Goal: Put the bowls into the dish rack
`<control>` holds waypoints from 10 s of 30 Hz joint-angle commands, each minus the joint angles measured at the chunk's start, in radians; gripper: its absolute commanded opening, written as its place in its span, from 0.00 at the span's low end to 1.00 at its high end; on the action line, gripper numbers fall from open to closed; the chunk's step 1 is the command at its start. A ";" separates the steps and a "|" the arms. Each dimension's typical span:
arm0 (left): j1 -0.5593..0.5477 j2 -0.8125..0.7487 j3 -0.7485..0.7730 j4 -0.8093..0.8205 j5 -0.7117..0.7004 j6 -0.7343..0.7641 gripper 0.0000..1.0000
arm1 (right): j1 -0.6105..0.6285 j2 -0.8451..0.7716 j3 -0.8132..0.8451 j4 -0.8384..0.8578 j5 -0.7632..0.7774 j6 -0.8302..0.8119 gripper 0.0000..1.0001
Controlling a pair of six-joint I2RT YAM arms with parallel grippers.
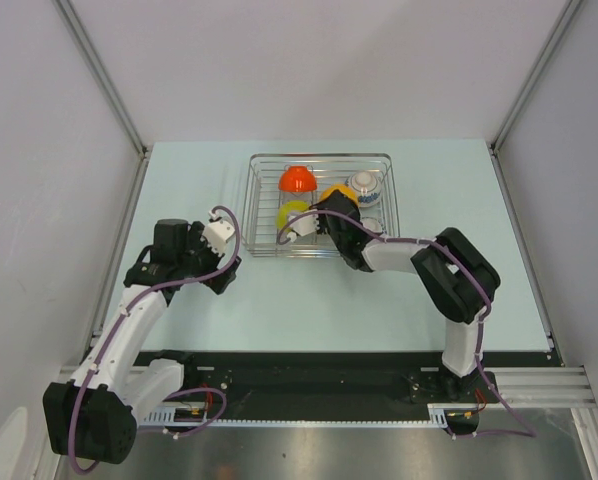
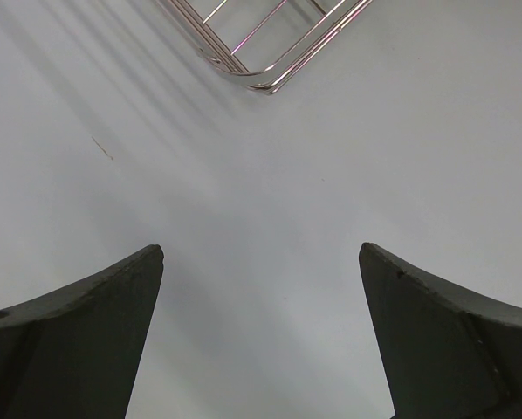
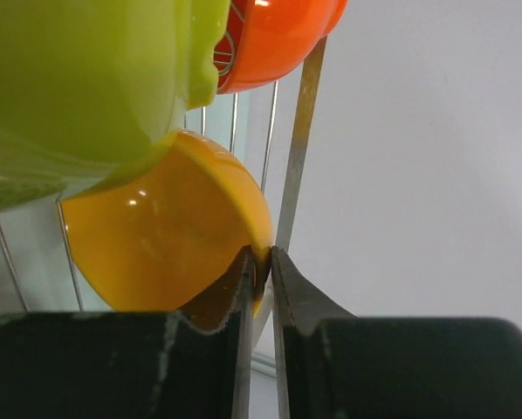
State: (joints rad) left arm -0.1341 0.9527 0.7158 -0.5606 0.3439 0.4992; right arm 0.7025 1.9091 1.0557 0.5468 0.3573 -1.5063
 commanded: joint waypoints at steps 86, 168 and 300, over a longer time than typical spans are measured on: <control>0.011 -0.026 0.036 -0.004 0.026 0.012 1.00 | -0.093 0.147 0.790 -1.519 -0.414 0.549 0.55; 0.011 -0.009 0.057 -0.009 0.040 0.004 1.00 | -0.284 0.338 1.072 -1.417 -0.808 1.003 0.34; -0.001 0.253 0.237 0.289 -0.085 -0.105 0.99 | -0.186 0.252 0.989 -1.151 -0.905 1.324 0.70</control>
State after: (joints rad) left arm -0.1326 1.2339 0.9607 -0.2981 0.2394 0.3931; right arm 0.5152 2.2234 2.0243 -0.5858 -0.5606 -0.1631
